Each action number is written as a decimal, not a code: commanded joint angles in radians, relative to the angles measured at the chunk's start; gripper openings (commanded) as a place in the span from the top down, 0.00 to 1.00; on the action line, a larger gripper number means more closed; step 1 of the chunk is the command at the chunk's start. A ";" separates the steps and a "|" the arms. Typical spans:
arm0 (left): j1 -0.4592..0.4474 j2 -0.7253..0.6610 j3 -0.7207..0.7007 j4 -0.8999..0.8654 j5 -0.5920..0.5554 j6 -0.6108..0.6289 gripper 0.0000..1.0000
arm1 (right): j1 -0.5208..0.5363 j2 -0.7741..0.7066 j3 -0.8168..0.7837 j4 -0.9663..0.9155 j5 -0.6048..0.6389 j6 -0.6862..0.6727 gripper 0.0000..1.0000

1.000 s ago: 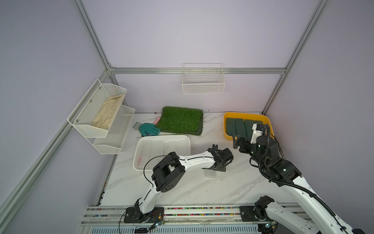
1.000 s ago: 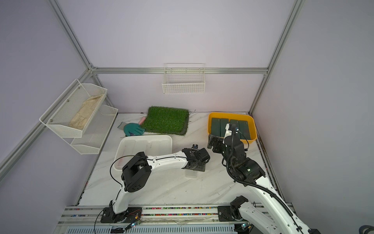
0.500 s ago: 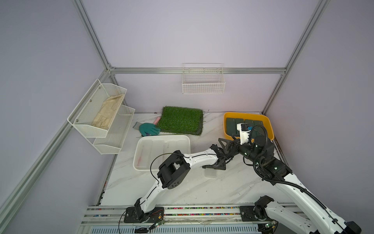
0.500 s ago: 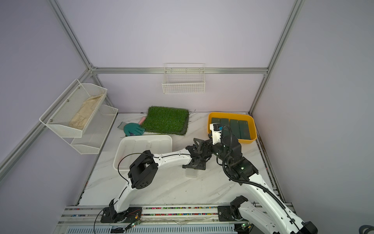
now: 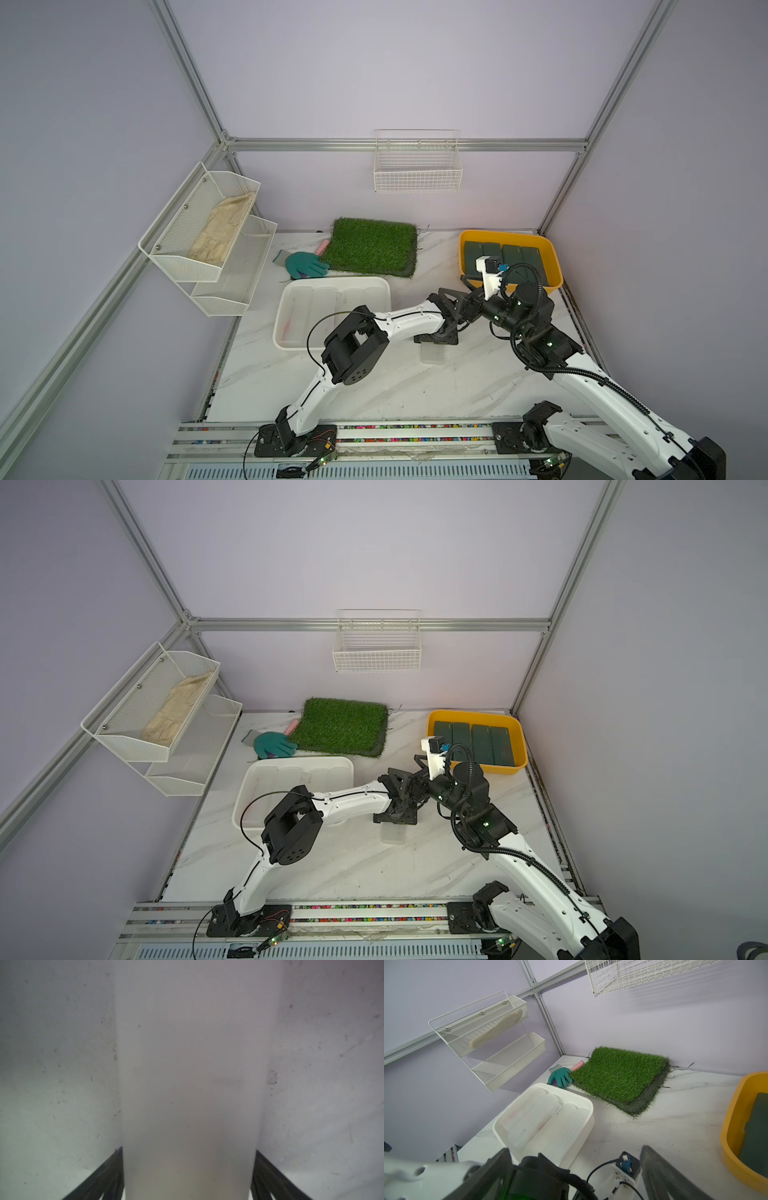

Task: Place the pencil cases by color into the storage box
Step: Pick up the pencil case from the center of the board.

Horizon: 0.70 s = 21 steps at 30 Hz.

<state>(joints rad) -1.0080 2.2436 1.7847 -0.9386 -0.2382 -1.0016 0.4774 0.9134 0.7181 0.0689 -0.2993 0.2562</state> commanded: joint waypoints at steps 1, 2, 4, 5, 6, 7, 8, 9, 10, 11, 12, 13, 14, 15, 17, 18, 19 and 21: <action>0.003 -0.012 -0.026 -0.043 0.004 0.024 0.17 | -0.002 -0.026 0.004 0.059 -0.038 -0.018 0.03; 0.003 -0.014 -0.027 -0.042 0.001 0.025 0.18 | -0.003 -0.030 0.007 0.056 -0.039 -0.018 0.03; 0.003 -0.016 -0.028 -0.042 0.000 0.029 0.19 | -0.002 -0.028 0.017 0.044 -0.049 -0.014 0.03; 0.003 -0.018 -0.032 -0.040 0.003 0.030 0.20 | -0.003 -0.026 0.024 0.042 -0.051 -0.012 0.03; 0.004 -0.020 -0.036 -0.039 0.006 0.032 0.20 | -0.002 -0.021 0.031 0.040 -0.052 -0.007 0.03; 0.003 -0.021 -0.037 -0.038 0.008 0.036 0.21 | -0.003 -0.014 0.038 0.039 -0.047 0.001 0.03; 0.004 -0.026 -0.041 -0.039 0.007 0.040 0.22 | -0.003 0.001 0.055 0.031 -0.041 0.020 0.03; 0.003 -0.029 -0.049 -0.039 0.004 0.042 0.23 | -0.003 0.021 0.079 0.016 -0.040 0.040 0.03; 0.004 -0.034 -0.056 -0.038 0.000 0.041 0.24 | -0.003 0.043 0.103 -0.004 -0.042 0.047 0.03; 0.004 -0.040 -0.064 -0.036 -0.004 0.042 0.25 | -0.003 0.073 0.136 -0.031 -0.048 0.063 0.03; 0.003 -0.048 -0.071 -0.034 -0.008 0.041 0.25 | -0.002 0.110 0.177 -0.072 -0.055 0.074 0.03; 0.003 -0.054 -0.079 -0.032 -0.013 0.042 0.26 | -0.003 0.142 0.219 -0.119 -0.057 0.077 0.03; 0.003 -0.060 -0.086 -0.030 -0.016 0.043 0.26 | -0.003 0.185 0.267 -0.172 -0.064 0.081 0.03; 0.005 -0.066 -0.093 -0.028 -0.020 0.045 0.27 | -0.003 0.226 0.314 -0.214 -0.079 0.094 0.03; 0.003 -0.071 -0.094 -0.025 -0.022 0.053 0.28 | -0.003 0.288 0.367 -0.269 -0.106 0.096 0.03; 0.004 -0.073 -0.094 -0.024 -0.023 0.057 0.28 | -0.004 0.310 0.379 -0.273 -0.122 0.102 0.03; 0.003 -0.072 -0.093 -0.022 -0.023 0.060 0.29 | -0.004 0.325 0.386 -0.276 -0.129 0.106 0.03; 0.003 -0.073 -0.088 -0.022 -0.023 0.068 0.29 | -0.005 0.346 0.393 -0.279 -0.134 0.107 0.03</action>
<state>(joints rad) -1.0080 2.2040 1.7237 -0.9298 -0.2428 -0.9630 0.4774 1.2400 1.0901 -0.1253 -0.3927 0.3431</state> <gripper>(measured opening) 0.719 0.972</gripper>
